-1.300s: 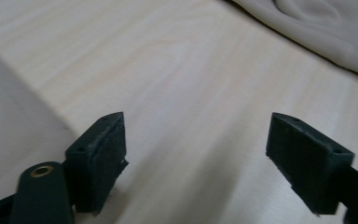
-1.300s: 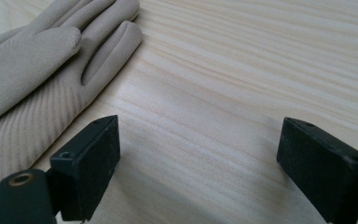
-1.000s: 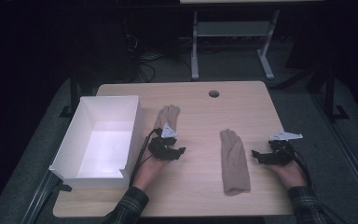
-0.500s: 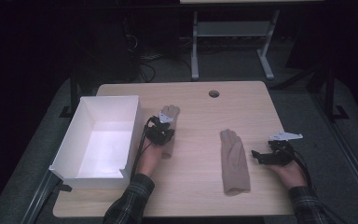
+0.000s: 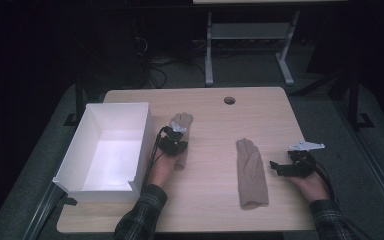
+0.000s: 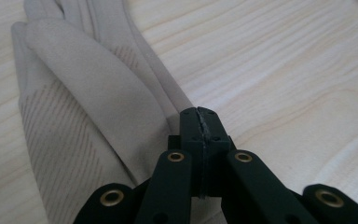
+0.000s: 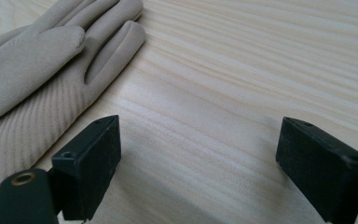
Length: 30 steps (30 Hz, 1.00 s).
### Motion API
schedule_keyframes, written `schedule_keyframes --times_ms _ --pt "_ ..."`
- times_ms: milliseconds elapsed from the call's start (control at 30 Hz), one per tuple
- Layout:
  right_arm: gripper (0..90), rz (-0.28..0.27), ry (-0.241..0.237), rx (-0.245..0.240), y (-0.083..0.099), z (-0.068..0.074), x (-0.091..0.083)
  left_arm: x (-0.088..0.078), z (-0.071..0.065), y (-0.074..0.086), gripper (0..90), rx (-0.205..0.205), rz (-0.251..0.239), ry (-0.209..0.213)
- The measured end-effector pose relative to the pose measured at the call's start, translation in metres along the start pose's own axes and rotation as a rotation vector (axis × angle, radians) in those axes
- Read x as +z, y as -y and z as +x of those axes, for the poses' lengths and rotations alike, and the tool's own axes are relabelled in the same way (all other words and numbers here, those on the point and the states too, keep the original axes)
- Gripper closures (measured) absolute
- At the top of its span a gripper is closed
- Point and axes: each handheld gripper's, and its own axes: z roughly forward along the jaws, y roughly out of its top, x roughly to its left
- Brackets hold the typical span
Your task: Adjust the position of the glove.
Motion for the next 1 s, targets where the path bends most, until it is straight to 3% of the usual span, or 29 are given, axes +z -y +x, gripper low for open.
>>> schedule_keyframes --times_ms 267,467,733,833,1000 --pt "13.3 0.0 0.0 0.0 0.0 0.0 0.0 -0.001 -0.01 0.003 89.9 0.007 -0.014 0.055" --pt "13.3 0.0 0.0 0.0 0.0 0.0 0.0 0.0 -0.026 0.003 89.9 0.012 -0.02 0.105" --pt "13.3 0.0 0.0 0.0 0.0 0.0 0.0 0.002 -0.053 0.002 89.9 0.07 -0.009 0.174" --pt "13.3 0.0 0.0 0.0 0.0 0.0 0.0 0.003 -0.063 0.003 89.8 0.068 -0.009 0.205" --pt "13.3 0.0 0.0 0.0 0.0 0.0 0.0 0.002 -0.076 0.004 89.8 0.102 -0.002 0.242"
